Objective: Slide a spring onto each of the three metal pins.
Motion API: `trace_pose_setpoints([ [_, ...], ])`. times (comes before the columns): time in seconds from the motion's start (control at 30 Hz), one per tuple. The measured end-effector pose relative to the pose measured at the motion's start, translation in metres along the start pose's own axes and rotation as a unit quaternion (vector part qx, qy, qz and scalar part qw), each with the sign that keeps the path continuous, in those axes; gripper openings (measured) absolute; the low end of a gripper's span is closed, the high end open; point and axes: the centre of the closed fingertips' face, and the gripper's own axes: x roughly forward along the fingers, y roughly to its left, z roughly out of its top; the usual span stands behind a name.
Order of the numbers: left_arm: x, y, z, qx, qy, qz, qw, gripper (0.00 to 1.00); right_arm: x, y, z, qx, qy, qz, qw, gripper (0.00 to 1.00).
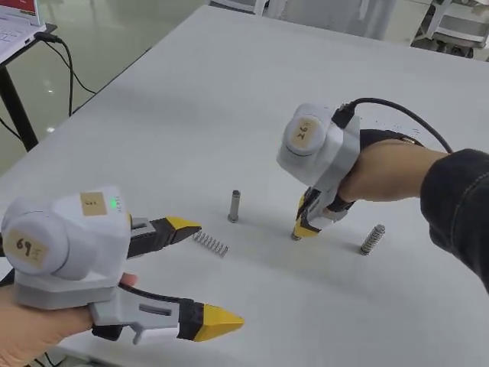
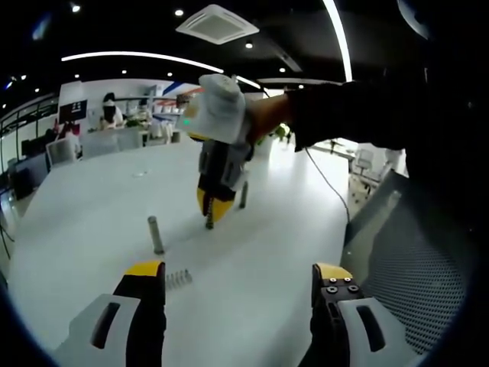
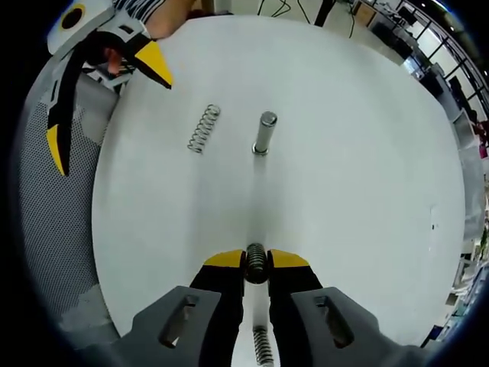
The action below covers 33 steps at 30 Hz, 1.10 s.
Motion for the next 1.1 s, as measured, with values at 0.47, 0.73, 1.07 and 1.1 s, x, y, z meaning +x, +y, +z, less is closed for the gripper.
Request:
trace_pose_setpoints([
  [0.47, 0.0, 0.0, -0.001, -0.001, 0.003, 0.001, 1.0, 0.73, 0.004, 0.002, -0.001, -0.001, -0.005, 0.003, 1.0, 0.09],
  [0.73, 0.0, -0.001, -0.002, -0.001, 0.004, 0.001, 1.0, 0.73, 0.005, 0.002, 0.0, -0.006, -0.009, 0.002, 0.9999, 0.16],
  [1.07, 0.0, -0.002, -0.001, -0.001, 0.003, 0.001, 1.0, 0.73, -0.004, 0.001, 0.006, 0.0, -0.026, -0.006, 0.9996, 0.23],
  [1.1, 0.0, -0.002, -0.001, -0.001, 0.003, 0.001, 1.0, 0.73, -0.005, 0.001, 0.007, -0.002, -0.026, -0.008, 0.9996, 0.23],
])
